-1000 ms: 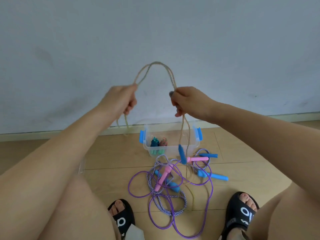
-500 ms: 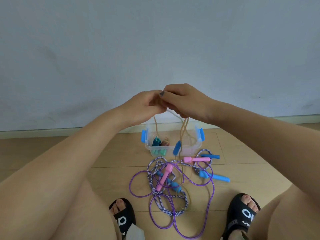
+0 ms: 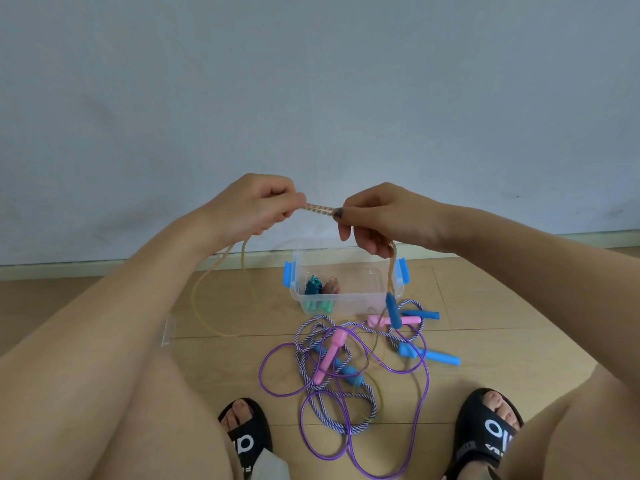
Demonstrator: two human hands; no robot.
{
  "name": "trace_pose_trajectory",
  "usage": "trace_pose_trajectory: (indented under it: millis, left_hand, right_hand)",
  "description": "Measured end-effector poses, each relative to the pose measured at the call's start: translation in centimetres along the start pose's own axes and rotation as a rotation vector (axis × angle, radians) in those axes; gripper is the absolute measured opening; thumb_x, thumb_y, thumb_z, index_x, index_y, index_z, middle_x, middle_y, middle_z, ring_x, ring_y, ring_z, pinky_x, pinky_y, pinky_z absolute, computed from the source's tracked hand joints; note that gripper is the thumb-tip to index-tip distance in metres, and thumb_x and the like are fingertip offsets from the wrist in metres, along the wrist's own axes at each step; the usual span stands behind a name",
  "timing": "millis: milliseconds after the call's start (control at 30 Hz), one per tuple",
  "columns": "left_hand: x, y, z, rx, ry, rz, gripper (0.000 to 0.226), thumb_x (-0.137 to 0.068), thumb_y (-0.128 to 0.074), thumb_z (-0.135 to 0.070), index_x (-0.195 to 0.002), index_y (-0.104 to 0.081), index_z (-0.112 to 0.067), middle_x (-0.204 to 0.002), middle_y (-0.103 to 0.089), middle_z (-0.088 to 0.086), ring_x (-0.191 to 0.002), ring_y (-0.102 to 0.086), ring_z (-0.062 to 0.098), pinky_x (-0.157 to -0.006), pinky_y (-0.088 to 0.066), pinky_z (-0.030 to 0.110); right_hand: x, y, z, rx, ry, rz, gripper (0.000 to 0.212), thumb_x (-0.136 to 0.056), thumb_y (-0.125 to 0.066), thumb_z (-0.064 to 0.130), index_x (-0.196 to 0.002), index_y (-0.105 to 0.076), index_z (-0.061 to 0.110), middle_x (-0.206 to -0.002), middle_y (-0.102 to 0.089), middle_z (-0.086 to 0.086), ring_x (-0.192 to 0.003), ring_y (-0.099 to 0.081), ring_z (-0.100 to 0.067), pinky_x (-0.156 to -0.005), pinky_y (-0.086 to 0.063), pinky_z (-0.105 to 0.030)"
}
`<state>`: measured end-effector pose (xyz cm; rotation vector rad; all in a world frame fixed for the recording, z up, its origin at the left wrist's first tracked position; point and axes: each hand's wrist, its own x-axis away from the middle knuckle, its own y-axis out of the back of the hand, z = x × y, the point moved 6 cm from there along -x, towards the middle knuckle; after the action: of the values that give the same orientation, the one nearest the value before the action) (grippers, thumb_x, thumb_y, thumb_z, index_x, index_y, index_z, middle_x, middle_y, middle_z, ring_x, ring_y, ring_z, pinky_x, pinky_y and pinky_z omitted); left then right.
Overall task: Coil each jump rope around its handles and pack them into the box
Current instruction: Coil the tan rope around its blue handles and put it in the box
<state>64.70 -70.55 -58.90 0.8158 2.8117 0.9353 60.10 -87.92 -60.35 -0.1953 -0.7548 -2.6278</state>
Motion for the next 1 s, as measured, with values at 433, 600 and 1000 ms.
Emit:
trace_pose_trajectory:
  millis: [433, 600, 1000]
  left_hand:
    - [1.3, 0.1, 1.1, 0.021, 0.043, 0.12, 0.029, -0.098, -0.057, -0.029, -0.08, -0.068, -0.009, -0.06, -0.052, 0.001, -0.056, -0.044, 0.015, -0.066, -0.041, 0.034]
    - [1.4, 0.3, 1.7, 0.097, 0.064, 0.139, 0.023, -0.095, -0.061, -0.021, -0.075, -0.07, -0.015, -0.065, -0.055, 0.002, -0.061, -0.049, 0.014, -0.066, -0.044, 0.029]
    - [2.6, 4.7, 9.5, -0.279, 0.284, 0.095, 0.018, -0.094, -0.063, -0.024, -0.083, -0.07, -0.011, -0.073, -0.071, 0.0, -0.071, -0.066, 0.017, -0.079, -0.051, 0.031]
  right_hand:
    - [0.3, 0.7, -0.9, -0.117, 0.007, 0.0, 0.03, -0.098, -0.053, 0.02, -0.09, -0.066, -0.006, -0.063, -0.058, -0.013, -0.056, -0.053, -0.021, -0.055, -0.047, -0.027]
    - [0.3, 2.1, -1.6, -0.115, -0.021, -0.031, 0.032, -0.098, -0.055, 0.022, -0.093, -0.068, -0.007, -0.065, -0.059, -0.013, -0.058, -0.053, -0.023, -0.057, -0.044, -0.03]
    - [1.2, 4.0, -3.6, 0.033, -0.104, -0.093, 0.031, -0.094, -0.06, 0.028, -0.08, -0.069, 0.002, -0.054, -0.045, 0.002, -0.047, -0.037, -0.013, -0.048, -0.034, -0.022]
